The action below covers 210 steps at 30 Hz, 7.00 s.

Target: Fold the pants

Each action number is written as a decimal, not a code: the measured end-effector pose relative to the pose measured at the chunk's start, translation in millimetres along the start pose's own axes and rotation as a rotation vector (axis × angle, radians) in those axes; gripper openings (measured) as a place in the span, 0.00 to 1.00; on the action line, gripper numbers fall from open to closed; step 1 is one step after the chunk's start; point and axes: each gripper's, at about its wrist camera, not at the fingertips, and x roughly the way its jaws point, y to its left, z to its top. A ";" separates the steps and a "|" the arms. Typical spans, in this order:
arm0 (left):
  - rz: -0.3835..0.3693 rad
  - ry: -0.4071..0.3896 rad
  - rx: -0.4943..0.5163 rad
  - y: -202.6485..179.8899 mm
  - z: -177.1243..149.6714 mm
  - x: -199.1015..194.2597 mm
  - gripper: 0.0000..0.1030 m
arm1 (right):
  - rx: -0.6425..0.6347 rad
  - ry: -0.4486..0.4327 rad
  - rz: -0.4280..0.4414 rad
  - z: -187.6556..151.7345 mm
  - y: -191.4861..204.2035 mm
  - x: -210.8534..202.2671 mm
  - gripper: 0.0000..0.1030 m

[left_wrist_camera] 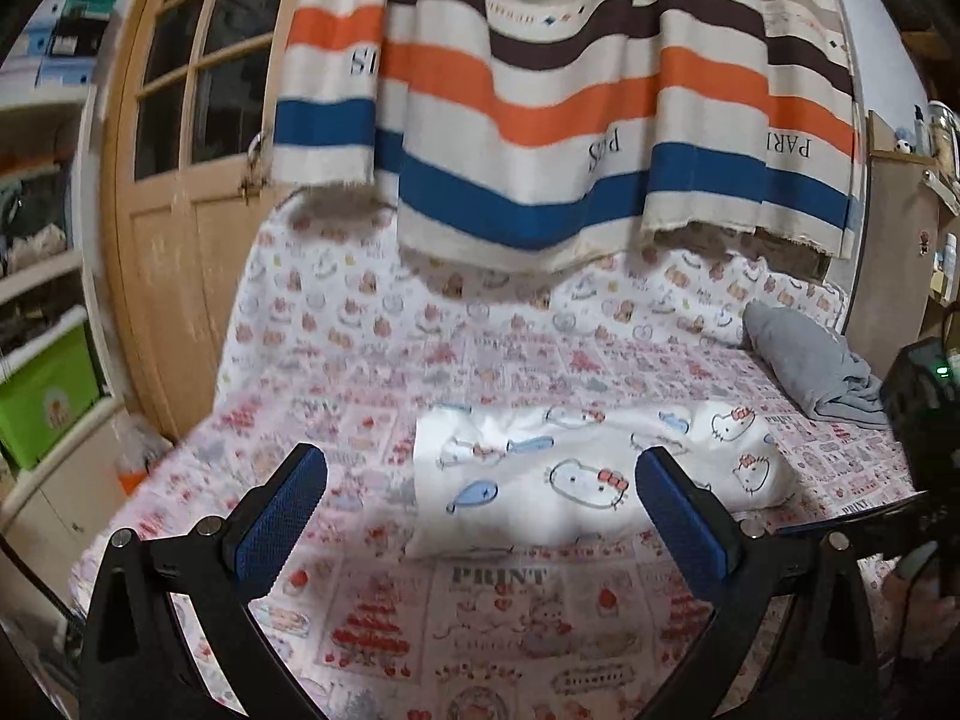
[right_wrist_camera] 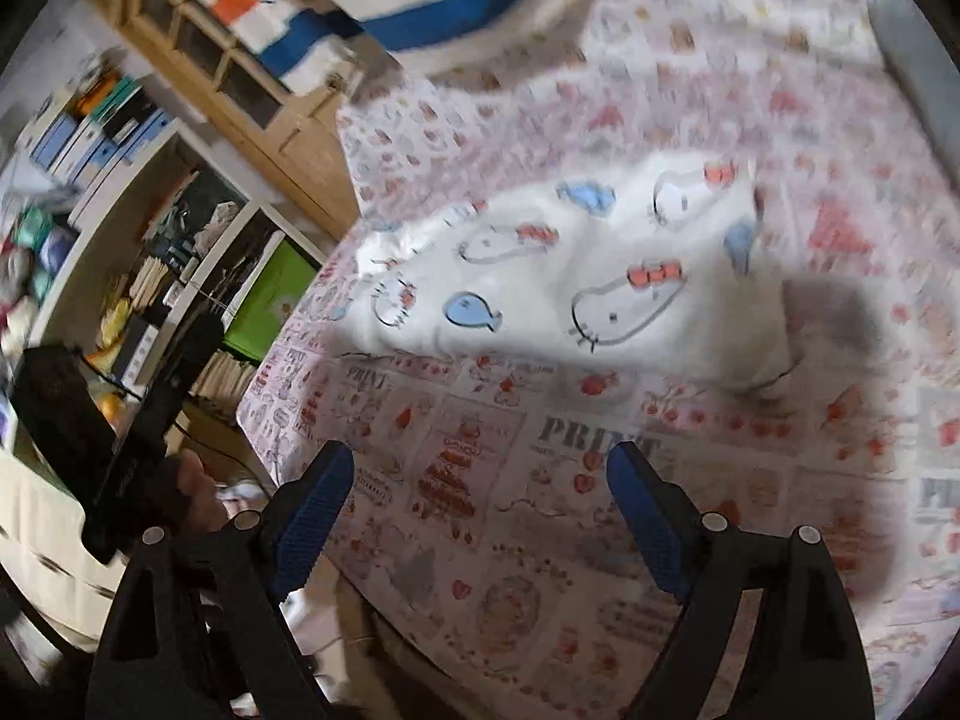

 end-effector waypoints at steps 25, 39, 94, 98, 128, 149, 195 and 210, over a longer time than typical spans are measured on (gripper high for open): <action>-0.403 0.392 -0.352 12.6 -32.1 71.3 0.80 | 0.343 -0.259 -0.014 54.6 -36.7 25.7 0.82; -0.251 0.345 -0.683 32.4 -14.1 117.8 0.84 | 0.365 -0.262 -0.031 49.6 -49.0 19.5 0.64; -0.002 0.383 -0.232 -28.5 -9.0 147.4 0.62 | 0.183 -0.275 -0.243 60.3 -37.8 26.8 0.43; -0.025 0.316 -0.159 -33.1 -5.8 136.2 0.24 | 0.062 -0.263 -0.227 60.7 -21.3 27.6 0.15; -0.015 -0.220 0.192 -111.2 61.2 38.1 0.20 | -0.359 -0.721 -0.311 38.5 44.3 -101.2 0.11; -0.372 -0.211 0.198 -364.1 149.7 156.1 0.20 | -0.216 -0.868 -0.853 114.7 -116.6 -263.0 0.11; -0.358 -0.349 0.244 -246.1 96.0 138.7 1.00 | -0.040 -0.892 -0.875 98.8 -126.6 -211.9 1.00; -0.328 -0.261 0.250 -204.9 60.7 173.5 1.00 | -0.065 -0.856 -0.935 84.6 -140.4 -158.9 1.00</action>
